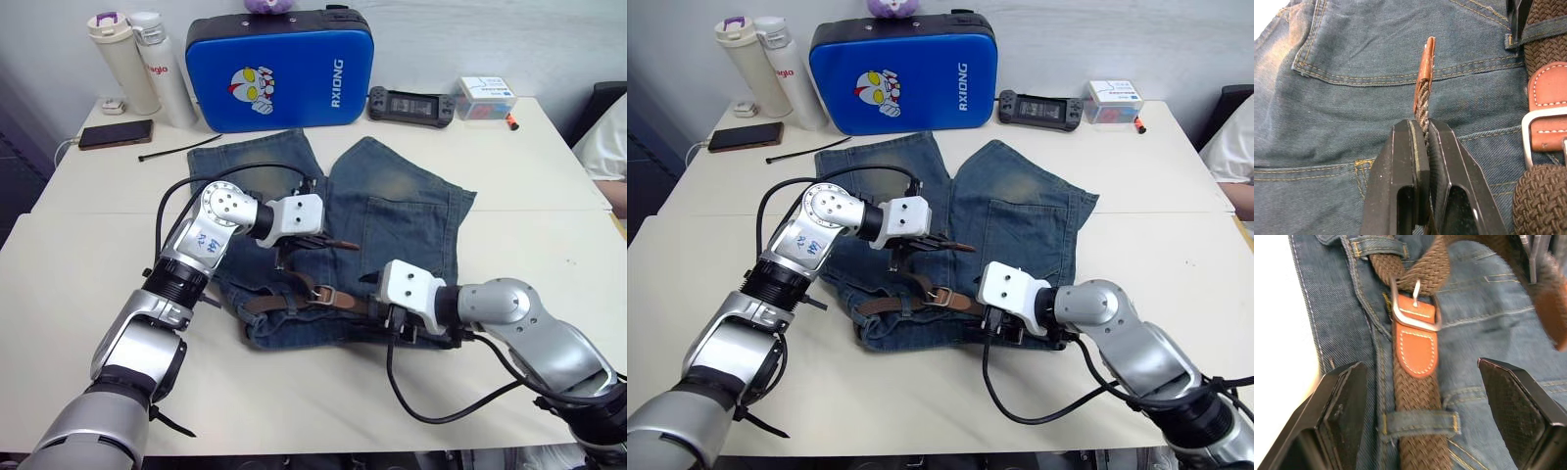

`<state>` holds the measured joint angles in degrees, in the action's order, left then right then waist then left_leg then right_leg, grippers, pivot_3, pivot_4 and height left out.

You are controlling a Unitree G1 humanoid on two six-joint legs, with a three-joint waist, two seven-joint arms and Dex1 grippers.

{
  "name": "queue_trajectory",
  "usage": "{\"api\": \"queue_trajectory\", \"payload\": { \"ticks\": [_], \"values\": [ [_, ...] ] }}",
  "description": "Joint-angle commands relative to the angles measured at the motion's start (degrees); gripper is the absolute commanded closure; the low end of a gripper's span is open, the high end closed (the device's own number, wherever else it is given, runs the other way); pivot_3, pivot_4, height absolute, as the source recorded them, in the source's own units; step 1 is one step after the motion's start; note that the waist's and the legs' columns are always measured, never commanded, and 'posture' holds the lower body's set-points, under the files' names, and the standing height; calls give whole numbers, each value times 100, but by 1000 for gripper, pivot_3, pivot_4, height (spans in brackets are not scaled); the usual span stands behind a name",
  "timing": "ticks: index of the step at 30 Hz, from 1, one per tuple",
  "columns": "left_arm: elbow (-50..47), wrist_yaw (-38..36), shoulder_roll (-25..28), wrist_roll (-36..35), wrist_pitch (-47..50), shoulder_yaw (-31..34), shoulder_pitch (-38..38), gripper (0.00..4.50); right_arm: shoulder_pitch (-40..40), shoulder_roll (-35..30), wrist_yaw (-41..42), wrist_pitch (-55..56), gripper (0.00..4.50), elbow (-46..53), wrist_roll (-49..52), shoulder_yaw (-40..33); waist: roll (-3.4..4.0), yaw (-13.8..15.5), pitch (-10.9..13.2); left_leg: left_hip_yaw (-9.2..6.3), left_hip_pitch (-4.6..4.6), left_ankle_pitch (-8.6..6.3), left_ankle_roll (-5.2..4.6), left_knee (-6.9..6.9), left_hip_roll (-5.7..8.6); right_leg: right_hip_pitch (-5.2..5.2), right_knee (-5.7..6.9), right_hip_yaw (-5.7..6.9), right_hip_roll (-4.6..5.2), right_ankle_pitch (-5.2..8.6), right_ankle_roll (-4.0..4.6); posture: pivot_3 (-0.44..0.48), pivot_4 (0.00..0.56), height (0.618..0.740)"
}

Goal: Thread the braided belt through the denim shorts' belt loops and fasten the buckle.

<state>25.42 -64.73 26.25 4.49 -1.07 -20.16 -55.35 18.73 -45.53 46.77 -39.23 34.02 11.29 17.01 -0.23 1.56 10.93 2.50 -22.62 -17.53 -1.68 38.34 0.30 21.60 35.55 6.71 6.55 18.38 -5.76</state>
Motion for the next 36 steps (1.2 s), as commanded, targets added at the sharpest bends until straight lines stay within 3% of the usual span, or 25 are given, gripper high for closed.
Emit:
{"api": "queue_trajectory", "payload": {
  "ticks": [1, 8, 12, 18, 26, 36],
  "values": [
    [-8, -97, 82, 75, -257, 24, -163, 4500, -105, 157, -176, 260, 666, -4, -225, 108, 0, -6, 0, 0, 0, 0, 0, 1, 0, 0, 0, 0, -1, 0, 0, 0, 150, 725],
    [-128, -340, 261, 157, -1202, -40, -178, 4500, 18, 360, -260, 404, 666, -362, -512, 248, 0, -7, 0, 1, 0, 0, 0, 6, -1, 0, 3, 1, -1, 0, 0, 0, 150, 725],
    [-94, -275, 333, 320, -1668, -49, -238, 4500, 152, 516, -324, 444, 1807, -537, -609, 260, 0, -7, 0, 0, 0, 0, 0, 11, -2, 0, 6, 2, -2, 0, 0, 0, 150, 725],
    [485, -270, 500, 565, -2504, -161, -187, 4500, 287, 659, -314, 285, 4454, -464, -497, 26, 0, -14, 0, 0, 0, 0, -1, 17, -2, 0, 11, 3, -2, 0, 0, 0, 150, 725],
    [797, -456, 535, 433, -2858, -83, -268, 4500, 292, 717, -362, 139, 4498, -399, -485, -64, 0, -9, 0, -8, -13, -4, -8, 39, -3, 2, 16, 14, -2, 0, 0, 0, 150, 725],
    [391, -1350, 654, -220, -2224, 31, -171, 4500, 290, 689, -369, 154, 4498, -447, -549, -57, 0, -16, 0, -19, -27, -7, -12, 62, -3, 4, 24, 21, -2, 0, 0, 0, 150, 725]
  ]
}}
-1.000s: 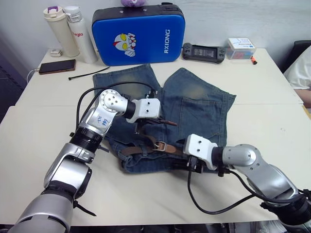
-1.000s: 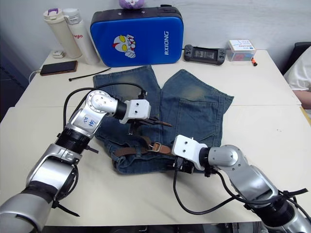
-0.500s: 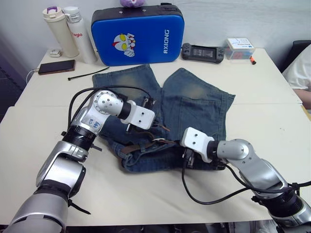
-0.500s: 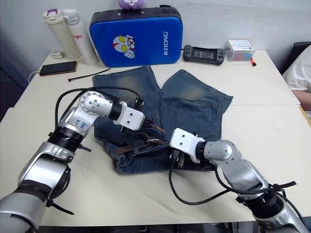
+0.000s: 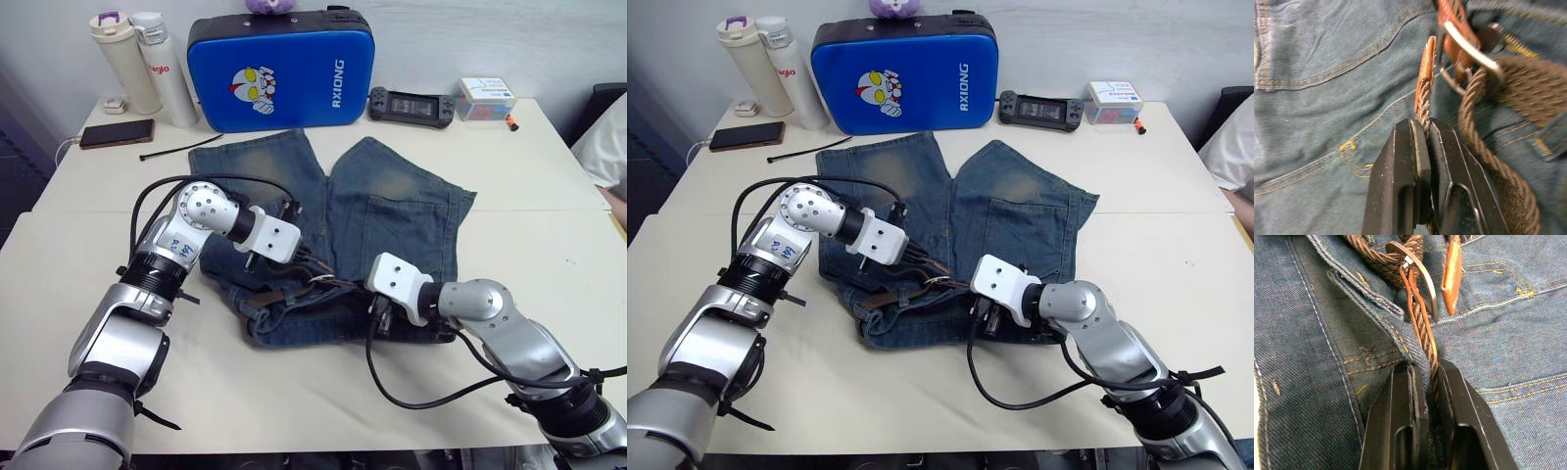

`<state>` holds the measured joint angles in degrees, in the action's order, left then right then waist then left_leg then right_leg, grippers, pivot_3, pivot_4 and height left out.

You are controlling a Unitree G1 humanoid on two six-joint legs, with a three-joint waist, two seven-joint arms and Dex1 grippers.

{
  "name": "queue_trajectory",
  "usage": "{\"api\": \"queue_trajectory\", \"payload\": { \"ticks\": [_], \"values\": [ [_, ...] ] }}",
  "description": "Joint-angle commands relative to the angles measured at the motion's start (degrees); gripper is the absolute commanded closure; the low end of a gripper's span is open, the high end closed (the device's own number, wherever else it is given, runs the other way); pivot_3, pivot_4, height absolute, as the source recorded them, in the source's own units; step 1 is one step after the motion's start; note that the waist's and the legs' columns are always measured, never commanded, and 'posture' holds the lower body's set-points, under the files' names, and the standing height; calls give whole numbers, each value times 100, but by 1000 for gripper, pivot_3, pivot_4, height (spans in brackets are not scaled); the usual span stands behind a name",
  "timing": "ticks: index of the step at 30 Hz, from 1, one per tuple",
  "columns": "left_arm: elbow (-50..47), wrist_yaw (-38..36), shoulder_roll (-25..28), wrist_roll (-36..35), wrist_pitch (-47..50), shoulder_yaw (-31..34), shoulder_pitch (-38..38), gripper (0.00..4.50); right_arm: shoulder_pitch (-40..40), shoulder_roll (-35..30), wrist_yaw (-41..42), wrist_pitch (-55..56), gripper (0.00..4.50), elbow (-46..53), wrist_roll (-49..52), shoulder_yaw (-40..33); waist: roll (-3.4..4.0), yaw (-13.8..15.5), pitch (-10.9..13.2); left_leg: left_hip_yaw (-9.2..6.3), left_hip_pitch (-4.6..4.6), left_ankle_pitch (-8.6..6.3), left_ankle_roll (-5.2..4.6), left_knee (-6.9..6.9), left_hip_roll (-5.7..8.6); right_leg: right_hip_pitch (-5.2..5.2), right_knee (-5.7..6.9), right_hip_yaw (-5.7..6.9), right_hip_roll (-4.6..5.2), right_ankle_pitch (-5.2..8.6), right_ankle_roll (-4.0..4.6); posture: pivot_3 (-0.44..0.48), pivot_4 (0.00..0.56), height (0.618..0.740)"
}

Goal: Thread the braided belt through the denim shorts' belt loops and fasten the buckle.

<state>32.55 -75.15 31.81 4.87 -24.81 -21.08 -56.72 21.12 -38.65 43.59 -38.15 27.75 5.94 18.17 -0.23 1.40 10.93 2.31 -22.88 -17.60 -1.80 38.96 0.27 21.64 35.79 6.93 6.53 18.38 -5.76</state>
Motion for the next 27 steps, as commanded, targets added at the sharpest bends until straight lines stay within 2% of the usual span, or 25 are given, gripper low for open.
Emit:
{"api": "queue_trajectory", "payload": {
  "ticks": [1, 7, 13, 22, 27],
  "values": [
    [-391, -407, 124, -290, 202, 100, -7, 4500, 59, 0, -49, 53, 4498, 174, -21, -169, 0, 1, 0, -2, -3, 0, 0, 2, 0, 2, 1, 0, 0, 0, 0, 0, 150, 725],
    [-527, -469, 335, -53, 43, 23, 115, 4500, 95, 7, -33, 88, 4498, 133, -37, -161, 0, -5, 0, -4, -7, 0, 0, 6, 0, 5, 4, 0, 0, 0, 0, 0, 150, 725],
    [-232, -163, 325, 269, -251, -25, -11, 4500, 113, -7, -8, 86, 4498, 150, -32, -173, 0, 3, 0, -5, -9, -1, -2, 8, 2, 6, 6, 2, 1, 0, 0, 0, 150, 725],
    [-551, -128, -70, 51, 44, -8, 70, 4500, 189, 73, -53, 8, 4498, 211, -38, -118, 0, 3, 0, -7, -12, -1, -2, 10, 1, 6, 7, 6, 1, 0, 0, 0, 150, 725],
    [-622, -210, -39, 49, 143, 7, 127, 4500, 182, 45, -38, -1, 4498, 209, -59, -104, 0, -6, 0, -6, -12, -1, -2, 11, 0, 8, 8, 5, 0, 0, 0, 0, 150, 725]
  ]
}}
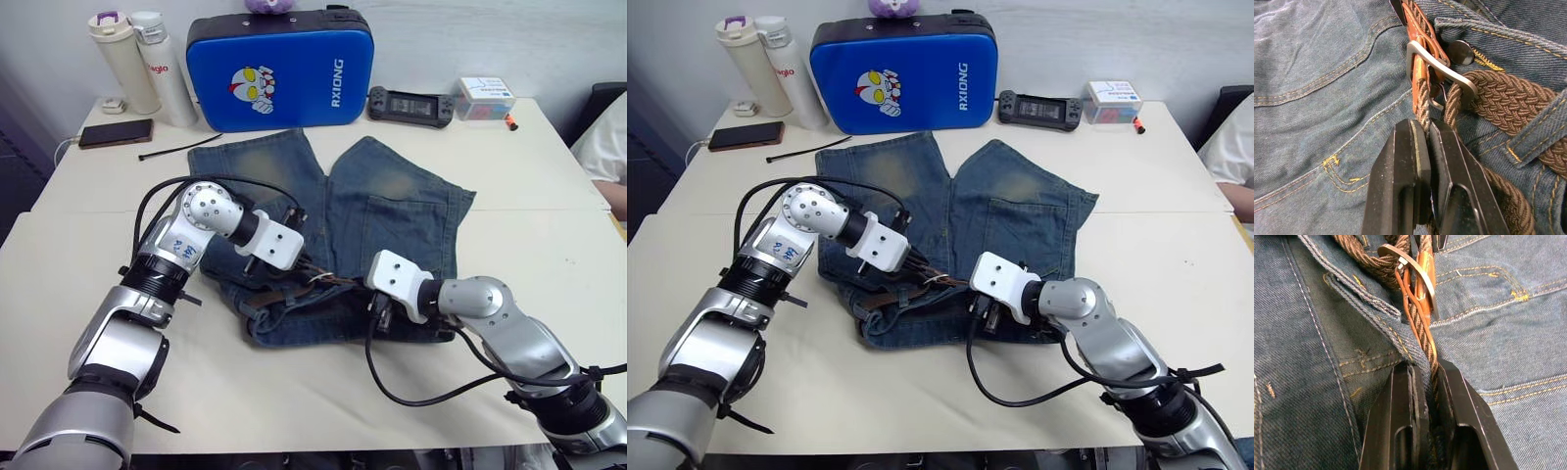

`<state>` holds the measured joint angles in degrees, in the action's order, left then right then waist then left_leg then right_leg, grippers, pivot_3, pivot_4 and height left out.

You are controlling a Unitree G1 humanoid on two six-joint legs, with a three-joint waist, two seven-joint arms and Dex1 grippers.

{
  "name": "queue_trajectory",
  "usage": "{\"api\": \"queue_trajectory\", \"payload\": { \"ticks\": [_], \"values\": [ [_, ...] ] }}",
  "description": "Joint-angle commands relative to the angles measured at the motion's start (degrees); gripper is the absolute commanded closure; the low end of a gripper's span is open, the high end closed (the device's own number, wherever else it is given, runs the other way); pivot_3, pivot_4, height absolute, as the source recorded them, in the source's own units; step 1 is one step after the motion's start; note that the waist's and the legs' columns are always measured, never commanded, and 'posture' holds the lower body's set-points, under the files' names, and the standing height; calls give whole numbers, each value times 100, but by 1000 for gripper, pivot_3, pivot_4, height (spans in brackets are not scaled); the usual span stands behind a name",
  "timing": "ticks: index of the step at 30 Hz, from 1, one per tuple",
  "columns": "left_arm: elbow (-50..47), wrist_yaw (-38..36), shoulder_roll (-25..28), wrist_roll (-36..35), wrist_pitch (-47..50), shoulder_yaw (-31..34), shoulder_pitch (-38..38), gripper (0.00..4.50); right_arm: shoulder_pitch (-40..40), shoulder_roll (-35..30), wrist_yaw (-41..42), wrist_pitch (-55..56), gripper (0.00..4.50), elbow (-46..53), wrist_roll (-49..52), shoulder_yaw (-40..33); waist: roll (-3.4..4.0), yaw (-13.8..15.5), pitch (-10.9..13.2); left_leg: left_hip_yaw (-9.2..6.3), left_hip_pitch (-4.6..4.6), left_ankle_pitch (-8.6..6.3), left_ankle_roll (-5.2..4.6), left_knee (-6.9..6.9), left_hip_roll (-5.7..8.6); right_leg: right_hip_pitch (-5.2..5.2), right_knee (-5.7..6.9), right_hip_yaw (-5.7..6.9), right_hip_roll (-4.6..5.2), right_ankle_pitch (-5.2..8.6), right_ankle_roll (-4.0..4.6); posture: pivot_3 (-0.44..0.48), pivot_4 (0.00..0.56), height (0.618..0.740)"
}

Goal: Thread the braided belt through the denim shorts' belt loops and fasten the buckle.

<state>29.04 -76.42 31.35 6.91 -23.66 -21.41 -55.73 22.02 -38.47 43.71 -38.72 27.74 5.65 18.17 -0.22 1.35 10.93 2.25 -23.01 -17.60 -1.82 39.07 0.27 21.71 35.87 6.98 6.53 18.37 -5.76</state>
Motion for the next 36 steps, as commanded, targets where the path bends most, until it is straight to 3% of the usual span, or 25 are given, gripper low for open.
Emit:
{"api": "queue_trajectory", "payload": {
  "ticks": [1, 6, 10, 14, 19, 25, 36],
  "values": [
    [-294, -134, 25, -183, 88, 41, 54, 4500, 97, 14, -43, 62, 4498, 199, -38, -107, 0, 0, 0, 0, 0, 0, 0, 0, 0, 0, 0, 0, 0, 0, 0, 0, 150, 725],
    [-688, -327, 46, -379, 870, 71, 280, 4500, 149, 21, -32, 44, 4498, 185, -45, -94, 0, -1, 0, 0, 0, 0, 0, 0, 0, 0, 0, -1, 1, 0, 0, 0, 150, 725],
    [-1461, -512, 155, -542, 2051, 40, 647, 4500, 165, 46, -16, -8, 4498, 224, -29, -66, 1, -7, 0, -2, -1, 0, 0, 1, 0, 0, 1, -5, 0, 0, 0, 0, 150, 725],
    [-1925, -329, 83, -471, 2762, 30, 789, 4500, 166, 44, 43, -22, 4498, 234, -15, -36, 0, 2, 0, -7, -1, 0, -1, 1, -1, 0, 2, -22, 0, 0, 0, 0, 150, 725],
    [-1982, -56, -119, -177, 2950, -175, 789, 4500, 260, 71, 128, -19, 4498, 220, -29, 60, 0, 5, 0, -7, -2, 0, -1, 2, 1, -1, 2, -40, 1, 0, 0, 0, 150, 725],
    [-2217, -217, -186, -360, 3214, -169, 832, 4500, 273, 73, 175, -78, 4498, 262, -18, 84, 0, 0, 0, -6, -2, 0, -1, 2, 0, -1, 2, -44, 0, 0, 0, 0, 150, 725],
    [-2300, 421, -763, -129, 4192, -306, 944, 4500, 185, 79, 187, -280, 4498, 417, 64, 46, 1, 15, -1, -7, -2, 0, -1, 2, 2, -1, 3, -47, 1, 0, 0, 0, 150, 725]
  ]
}}
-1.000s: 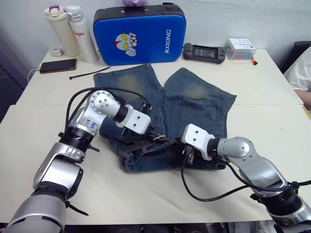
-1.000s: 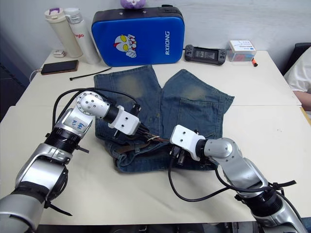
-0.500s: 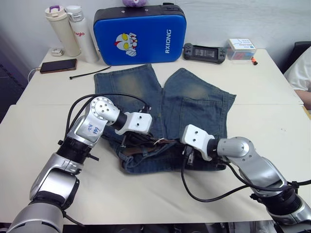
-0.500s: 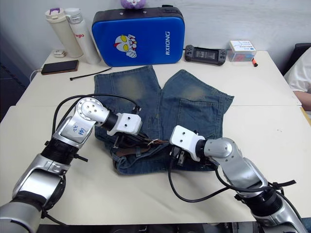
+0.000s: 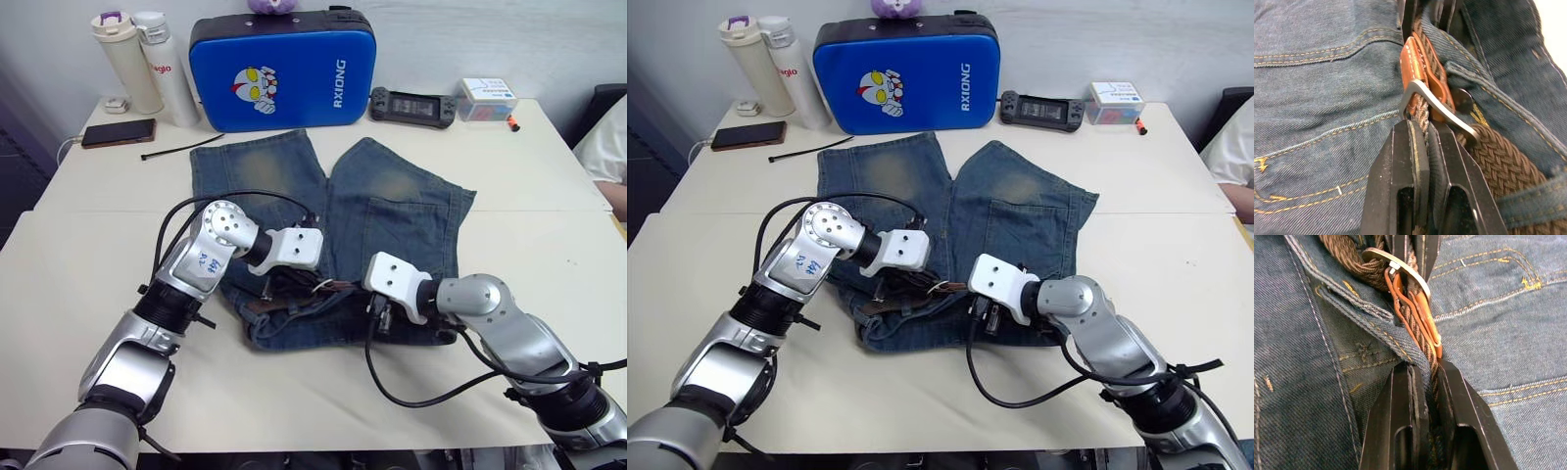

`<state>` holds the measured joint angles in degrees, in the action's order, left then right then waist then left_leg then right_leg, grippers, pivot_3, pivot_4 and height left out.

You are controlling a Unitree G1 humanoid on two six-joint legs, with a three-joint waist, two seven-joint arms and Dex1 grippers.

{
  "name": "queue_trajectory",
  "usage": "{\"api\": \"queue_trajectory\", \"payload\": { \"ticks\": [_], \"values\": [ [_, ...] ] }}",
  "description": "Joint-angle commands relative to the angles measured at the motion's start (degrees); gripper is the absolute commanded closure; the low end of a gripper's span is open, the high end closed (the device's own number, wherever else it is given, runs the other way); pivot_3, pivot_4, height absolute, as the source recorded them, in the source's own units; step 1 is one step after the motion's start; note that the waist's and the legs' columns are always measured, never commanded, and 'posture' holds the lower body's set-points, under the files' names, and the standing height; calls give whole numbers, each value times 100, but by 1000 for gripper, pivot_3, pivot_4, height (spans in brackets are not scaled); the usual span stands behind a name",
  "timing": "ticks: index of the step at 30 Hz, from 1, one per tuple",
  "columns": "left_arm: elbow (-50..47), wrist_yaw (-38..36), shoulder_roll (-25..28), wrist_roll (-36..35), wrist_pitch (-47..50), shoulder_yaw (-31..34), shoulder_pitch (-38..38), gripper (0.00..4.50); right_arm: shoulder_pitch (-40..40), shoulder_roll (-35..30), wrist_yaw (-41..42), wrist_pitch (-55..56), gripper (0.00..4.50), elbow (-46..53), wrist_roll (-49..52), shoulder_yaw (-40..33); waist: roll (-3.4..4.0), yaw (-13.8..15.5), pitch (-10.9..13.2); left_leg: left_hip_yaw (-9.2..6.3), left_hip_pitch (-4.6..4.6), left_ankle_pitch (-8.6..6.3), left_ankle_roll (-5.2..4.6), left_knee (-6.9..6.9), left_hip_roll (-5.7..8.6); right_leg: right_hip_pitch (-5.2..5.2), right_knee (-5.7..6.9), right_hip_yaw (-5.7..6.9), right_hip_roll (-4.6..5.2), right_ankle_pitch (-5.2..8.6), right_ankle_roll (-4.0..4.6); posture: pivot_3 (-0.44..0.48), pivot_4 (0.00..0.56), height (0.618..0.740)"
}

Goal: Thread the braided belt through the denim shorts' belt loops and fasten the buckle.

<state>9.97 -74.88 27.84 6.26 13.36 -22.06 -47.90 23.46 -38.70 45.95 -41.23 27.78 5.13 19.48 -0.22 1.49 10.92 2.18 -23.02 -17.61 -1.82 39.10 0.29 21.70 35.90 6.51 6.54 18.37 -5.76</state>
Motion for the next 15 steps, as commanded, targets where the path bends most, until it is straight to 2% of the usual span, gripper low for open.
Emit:
{"api": "queue_trajectory", "payload": {
  "ticks": [1, 9, 12, 15],
  "values": [
    [-443, 307, -440, -79, 645, -230, 193, 4500, 12, 113, -53, -81, 4498, 437, 145, -114, 0, 1, 0, 0, 0, 0, 0, 0, 0, 0, 0, 0, 0, 0, 0, 0, 150, 725],
    [-1205, 652, -518, -149, 2011, -194, 517, 4500, -124, 260, -220, -519, 4498, 518, 273, -307, 1, 30, -2, -8, 2, 0, -1, 5, 4, -10, 1, -3, 3, -2, -3, 0, 150, 725],
    [-1565, 735, -490, -208, 2299, -237, 688, 4500, -77, 592, -240, -1024, 4498, 572, 758, -662, 2, 20, -3, -8, 3, 0, -1, 5, 4, -10, 1, -4, 3, -2, -3, 0, 150, 725],
    [-1782, 794, -468, -249, 2485, -266, 775, 4500, 58, 713, -116, -1438, 3048, 784, 1183, -894, 2, 16, -3, -10, 2, 0, -1, 4, 3, -10, 0, -3, 2, -2, -3, 0, 150, 725]
  ]
}}
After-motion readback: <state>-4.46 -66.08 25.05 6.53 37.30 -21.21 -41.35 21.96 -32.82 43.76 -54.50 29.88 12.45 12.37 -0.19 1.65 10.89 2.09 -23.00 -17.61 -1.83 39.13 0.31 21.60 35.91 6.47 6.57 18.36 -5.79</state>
